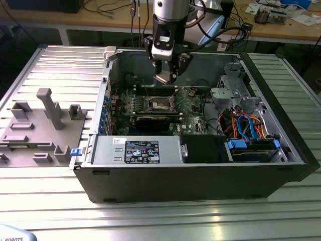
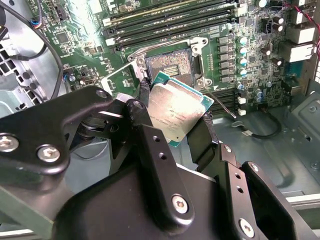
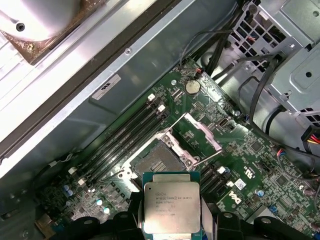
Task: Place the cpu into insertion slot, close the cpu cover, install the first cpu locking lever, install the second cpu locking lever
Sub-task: 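Place the cpu into insertion slot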
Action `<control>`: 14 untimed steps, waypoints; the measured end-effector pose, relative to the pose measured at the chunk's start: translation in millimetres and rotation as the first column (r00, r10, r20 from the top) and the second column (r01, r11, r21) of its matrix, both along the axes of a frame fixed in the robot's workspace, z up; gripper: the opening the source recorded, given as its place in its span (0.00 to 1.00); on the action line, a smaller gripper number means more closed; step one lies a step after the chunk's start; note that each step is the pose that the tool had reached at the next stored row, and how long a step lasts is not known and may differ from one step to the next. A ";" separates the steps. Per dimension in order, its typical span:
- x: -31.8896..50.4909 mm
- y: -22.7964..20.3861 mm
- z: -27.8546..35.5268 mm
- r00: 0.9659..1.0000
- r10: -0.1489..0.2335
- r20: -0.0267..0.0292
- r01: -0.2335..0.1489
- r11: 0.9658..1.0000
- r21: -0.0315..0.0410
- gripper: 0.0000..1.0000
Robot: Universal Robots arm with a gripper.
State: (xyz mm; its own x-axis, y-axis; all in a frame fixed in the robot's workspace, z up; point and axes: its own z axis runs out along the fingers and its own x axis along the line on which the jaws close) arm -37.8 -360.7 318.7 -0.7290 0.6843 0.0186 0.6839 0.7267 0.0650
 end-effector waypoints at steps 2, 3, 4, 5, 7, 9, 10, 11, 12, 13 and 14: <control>0.0 0.0 0.0 1.000 -0.011 0.000 0.011 1.000 0.000 0.55; 0.0 0.0 0.0 1.000 -0.015 0.000 0.015 1.000 0.000 0.55; 0.0 0.0 0.0 1.000 -0.018 0.000 0.018 1.000 0.000 0.55; 0.0 0.0 0.0 1.000 -0.021 0.000 0.021 1.000 0.000 0.55; 0.0 0.0 0.0 1.000 -0.030 0.000 0.030 1.000 0.000 0.55; 0.0 0.0 0.0 0.999 -0.036 0.000 0.036 0.999 0.000 0.55; 0.0 0.0 0.0 0.999 -0.039 0.000 0.039 0.999 0.000 0.55; 0.0 0.0 0.0 0.999 -0.043 0.000 0.043 0.999 0.000 0.55; 0.0 0.0 0.0 0.999 -0.048 0.000 0.048 0.999 0.000 0.55; 0.0 0.0 0.0 0.999 -0.051 0.000 0.051 0.999 0.000 0.55; 0.0 0.0 0.0 0.999 -0.054 0.000 0.054 0.999 0.000 0.55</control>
State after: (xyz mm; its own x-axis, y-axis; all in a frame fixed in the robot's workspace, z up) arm -37.8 -360.7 318.6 -0.6909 0.7227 0.0186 0.7221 0.6887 0.0651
